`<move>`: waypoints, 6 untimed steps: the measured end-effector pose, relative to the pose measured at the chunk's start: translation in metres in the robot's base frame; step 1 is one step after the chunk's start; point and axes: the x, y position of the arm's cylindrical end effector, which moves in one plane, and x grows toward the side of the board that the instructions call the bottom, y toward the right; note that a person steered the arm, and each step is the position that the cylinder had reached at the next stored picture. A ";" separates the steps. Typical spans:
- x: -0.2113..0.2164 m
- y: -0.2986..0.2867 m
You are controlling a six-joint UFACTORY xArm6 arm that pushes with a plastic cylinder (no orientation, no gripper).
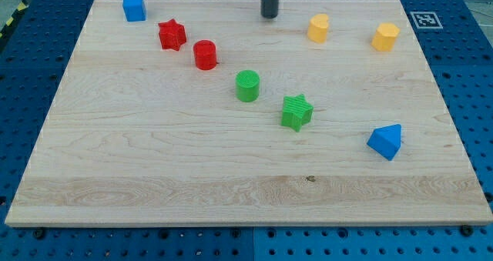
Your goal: Keep yellow heart in between green star and yellow hexagon
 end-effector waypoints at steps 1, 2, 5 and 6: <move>-0.011 0.048; 0.002 0.063; 0.073 0.089; 0.107 0.096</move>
